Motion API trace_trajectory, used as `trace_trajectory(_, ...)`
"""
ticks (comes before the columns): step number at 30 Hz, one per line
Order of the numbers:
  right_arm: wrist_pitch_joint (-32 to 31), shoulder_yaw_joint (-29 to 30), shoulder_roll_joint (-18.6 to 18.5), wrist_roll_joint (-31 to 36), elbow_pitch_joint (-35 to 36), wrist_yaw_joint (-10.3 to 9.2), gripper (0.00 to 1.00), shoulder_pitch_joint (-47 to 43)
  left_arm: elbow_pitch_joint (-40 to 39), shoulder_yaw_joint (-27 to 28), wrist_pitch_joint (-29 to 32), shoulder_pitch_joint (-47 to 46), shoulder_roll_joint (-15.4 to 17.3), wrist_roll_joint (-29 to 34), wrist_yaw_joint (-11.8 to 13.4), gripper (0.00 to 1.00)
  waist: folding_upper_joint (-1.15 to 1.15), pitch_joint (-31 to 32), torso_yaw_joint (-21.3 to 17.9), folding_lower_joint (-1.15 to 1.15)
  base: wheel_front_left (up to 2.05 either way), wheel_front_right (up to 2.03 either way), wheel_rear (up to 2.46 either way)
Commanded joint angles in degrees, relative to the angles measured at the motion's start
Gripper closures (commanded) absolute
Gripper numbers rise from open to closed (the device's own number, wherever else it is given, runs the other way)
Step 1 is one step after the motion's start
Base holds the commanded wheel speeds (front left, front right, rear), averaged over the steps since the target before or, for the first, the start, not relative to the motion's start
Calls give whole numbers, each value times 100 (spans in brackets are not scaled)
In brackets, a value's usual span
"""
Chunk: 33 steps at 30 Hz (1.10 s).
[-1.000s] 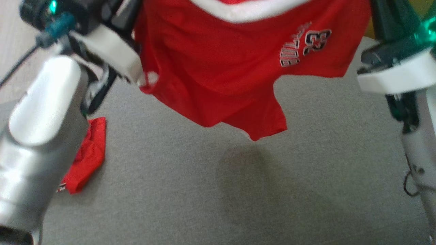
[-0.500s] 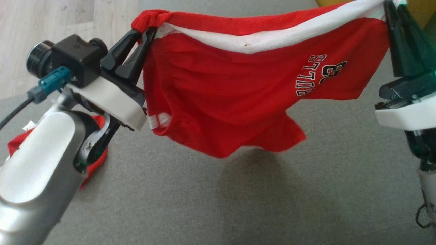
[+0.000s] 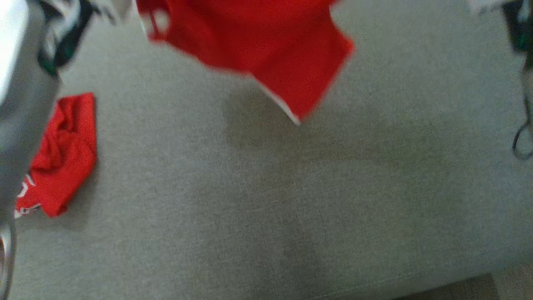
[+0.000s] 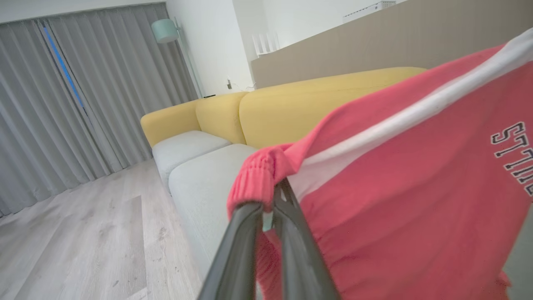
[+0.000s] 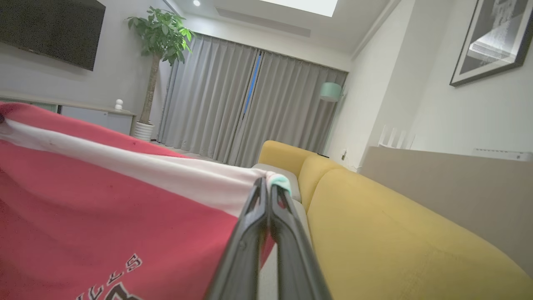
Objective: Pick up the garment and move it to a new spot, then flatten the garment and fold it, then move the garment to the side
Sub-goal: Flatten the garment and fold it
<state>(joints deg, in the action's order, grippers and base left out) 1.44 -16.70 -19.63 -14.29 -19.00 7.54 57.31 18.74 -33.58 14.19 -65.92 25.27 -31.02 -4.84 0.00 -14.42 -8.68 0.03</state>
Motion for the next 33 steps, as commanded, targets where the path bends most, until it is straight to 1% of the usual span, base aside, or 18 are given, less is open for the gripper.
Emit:
trace_trajectory(1,151,-25,62,86,-79,-5,100,434,75,272,-109,-578,145,99,-15,100,0,-604,-114,-3,0,0,0)
trace_trajectory(5,679,120,161,366,-1015,-5,100,1419,892,247,-611,-1494,-108,347,-75,100,0,-978,-146,-3,0,0,0)
trace_trajectory(9,1065,222,295,527,-1774,-5,100,1794,1531,171,-1186,-1929,-368,428,-141,100,0,-1200,-122,-3,0,0,0)
trace_trajectory(12,1206,241,337,476,-2163,-5,100,1669,1935,57,-1577,-1911,-601,368,-192,100,0,-1263,-8,-3,0,0,0)
trace_trajectory(15,1270,-45,311,398,-2466,-5,100,1289,2193,-176,-1875,-1672,-747,274,-240,100,0,-1255,73,-3,0,0,0)
trace_trajectory(18,1295,-439,246,181,-2745,-5,100,848,2296,-543,-1964,-1151,-818,37,-259,100,0,-1141,131,-3,0,0,0)
trace_trajectory(21,1303,-828,54,-110,-2929,-5,100,492,2111,-1048,-1958,-571,-749,-303,-262,100,0,-1004,221,-3,0,0,0)
trace_trajectory(25,1190,-1529,-245,-578,-2922,-5,100,59,1764,-1606,-1989,178,-461,-682,-263,100,0,-740,292,-3,0,0,0)
trace_trajectory(28,964,-2092,-557,-1045,-2749,-5,100,-269,1490,-1975,-2012,667,-223,-811,-264,100,0,-488,332,-3,0,0,0)
trace_trajectory(33,491,-3013,-1188,-1831,-2234,-5,100,-768,1101,-2376,-1945,1297,78,-916,-264,100,0,-38,357,-3,0,0,0)
